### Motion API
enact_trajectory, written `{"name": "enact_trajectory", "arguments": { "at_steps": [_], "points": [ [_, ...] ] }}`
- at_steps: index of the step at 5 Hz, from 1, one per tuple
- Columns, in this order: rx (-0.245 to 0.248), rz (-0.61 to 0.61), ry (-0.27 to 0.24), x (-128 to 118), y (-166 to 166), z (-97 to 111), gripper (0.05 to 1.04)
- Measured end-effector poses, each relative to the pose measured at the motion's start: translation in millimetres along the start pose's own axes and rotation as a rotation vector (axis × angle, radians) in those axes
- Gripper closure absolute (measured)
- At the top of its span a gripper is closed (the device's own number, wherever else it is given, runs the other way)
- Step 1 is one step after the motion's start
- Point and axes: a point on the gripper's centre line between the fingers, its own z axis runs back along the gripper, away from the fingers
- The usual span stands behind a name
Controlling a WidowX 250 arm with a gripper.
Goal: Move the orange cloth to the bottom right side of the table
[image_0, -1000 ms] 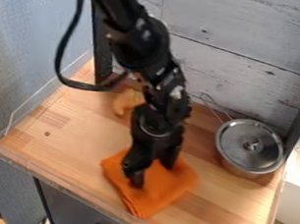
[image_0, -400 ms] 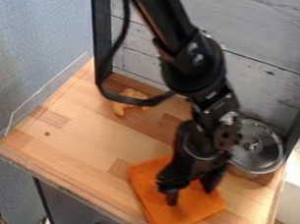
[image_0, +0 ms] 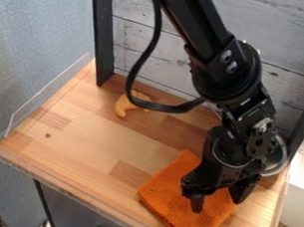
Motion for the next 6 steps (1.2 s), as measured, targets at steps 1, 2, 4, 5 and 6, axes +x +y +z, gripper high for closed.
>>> {"name": "enact_trajectory", "arguments": {
  "at_steps": [1,2,4,5,6],
  "points": [
    [-0.001,0.010,0.006,4,2,0,0.084],
    [0.001,0.029,0.005,14,6,5,0.084],
    [-0.072,0.054,-0.044,37,6,65,0.084],
    [-0.072,0.015,-0.075,42,10,78,0.084],
    [-0.074,0.012,-0.076,42,9,79,0.084]
  ]
}}
